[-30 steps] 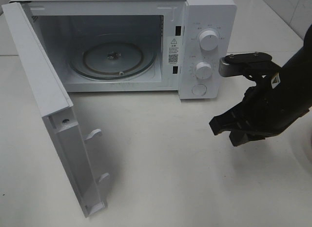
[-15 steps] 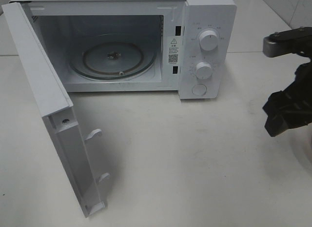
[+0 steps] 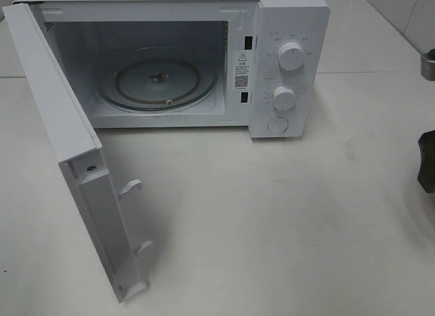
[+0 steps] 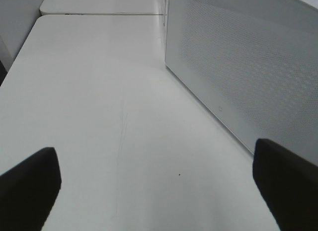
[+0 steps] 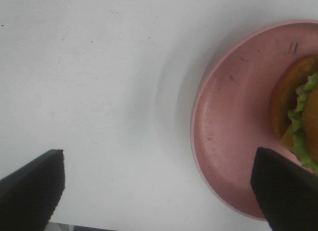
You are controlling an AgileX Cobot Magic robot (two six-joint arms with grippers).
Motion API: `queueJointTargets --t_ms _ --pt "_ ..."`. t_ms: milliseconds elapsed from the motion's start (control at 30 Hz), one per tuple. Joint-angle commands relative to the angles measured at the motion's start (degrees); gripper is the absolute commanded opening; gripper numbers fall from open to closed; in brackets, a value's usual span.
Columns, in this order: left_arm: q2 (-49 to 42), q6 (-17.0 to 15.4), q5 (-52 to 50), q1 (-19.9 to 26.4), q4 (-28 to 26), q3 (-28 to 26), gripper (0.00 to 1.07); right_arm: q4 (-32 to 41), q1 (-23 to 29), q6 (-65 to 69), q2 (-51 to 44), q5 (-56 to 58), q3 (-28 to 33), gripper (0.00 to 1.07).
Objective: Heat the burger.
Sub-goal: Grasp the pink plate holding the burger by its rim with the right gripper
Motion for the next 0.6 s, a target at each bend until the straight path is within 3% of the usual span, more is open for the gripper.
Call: queueJointTargets --t_ms 33,300,600 --pt "-1.32 -0.17 -0.57 -0.17 -0.06 0.23 0.98 -0.69 -1.38 -0.86 0.34 -0.52 -0.23 0.99" --pt "-1.32 -0.17 -0.57 -0.17 -0.06 0.23 0.98 -2.18 -4.76 -1.43 4.7 -4.53 -0.23 0.96" --pt "-1.32 -0.17 -0.57 -0.17 -0.06 0.23 0.98 -2.69 -4.81 -1.32 11.17 -7.39 -0.23 0.94"
